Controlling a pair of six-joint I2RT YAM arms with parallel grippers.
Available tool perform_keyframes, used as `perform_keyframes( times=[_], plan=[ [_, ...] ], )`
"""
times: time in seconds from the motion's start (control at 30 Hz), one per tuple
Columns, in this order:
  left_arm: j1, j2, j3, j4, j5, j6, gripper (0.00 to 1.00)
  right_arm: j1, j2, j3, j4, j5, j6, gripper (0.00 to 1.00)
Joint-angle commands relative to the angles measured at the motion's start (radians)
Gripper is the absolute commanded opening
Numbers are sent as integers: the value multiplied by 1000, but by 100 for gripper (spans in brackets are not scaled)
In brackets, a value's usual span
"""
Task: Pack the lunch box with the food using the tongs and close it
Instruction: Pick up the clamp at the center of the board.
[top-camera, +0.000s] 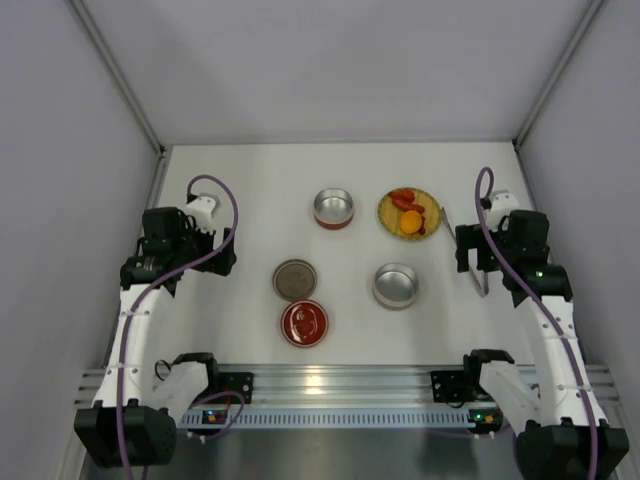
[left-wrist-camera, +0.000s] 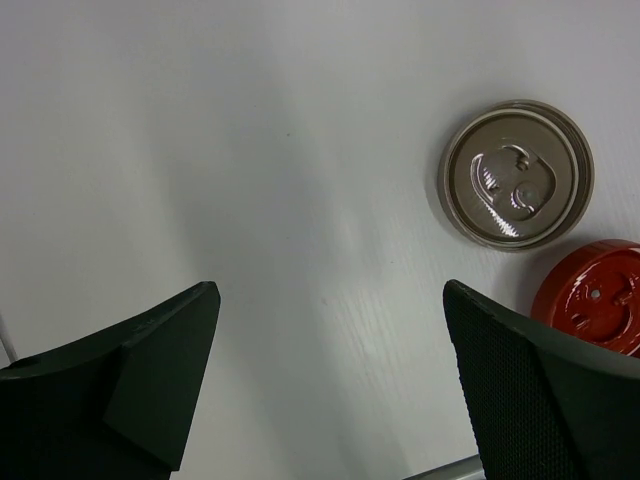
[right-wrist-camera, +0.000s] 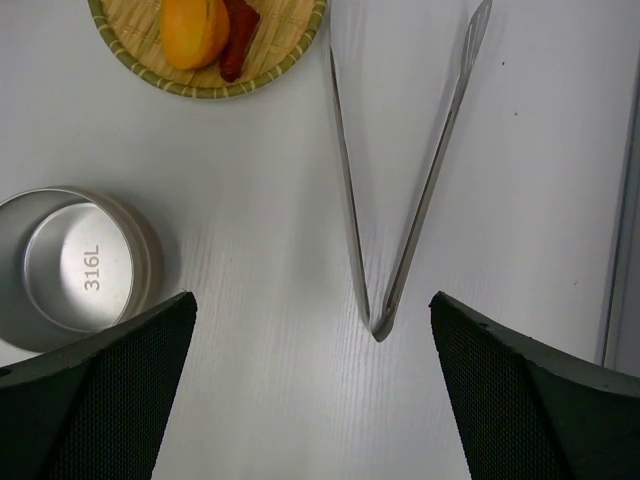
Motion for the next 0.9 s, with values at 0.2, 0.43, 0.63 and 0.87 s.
perform_keyframes(
  times=[0.2,0.43,0.63,0.87],
  plan=[
    [-3,-1,5,-14,-65,71,98,-18,173,189,-156,107,-67,99],
    [-2,6,-18,2,-85,108,98,-27,325,194,-277,197,-166,99],
    [-3,20,-32,35,-61,114,98,-44,426,186,-273,229,-147,99],
    [-3,42,-52,76,-42,137,98,-56,612,210,-231,197,-129,99]
  ],
)
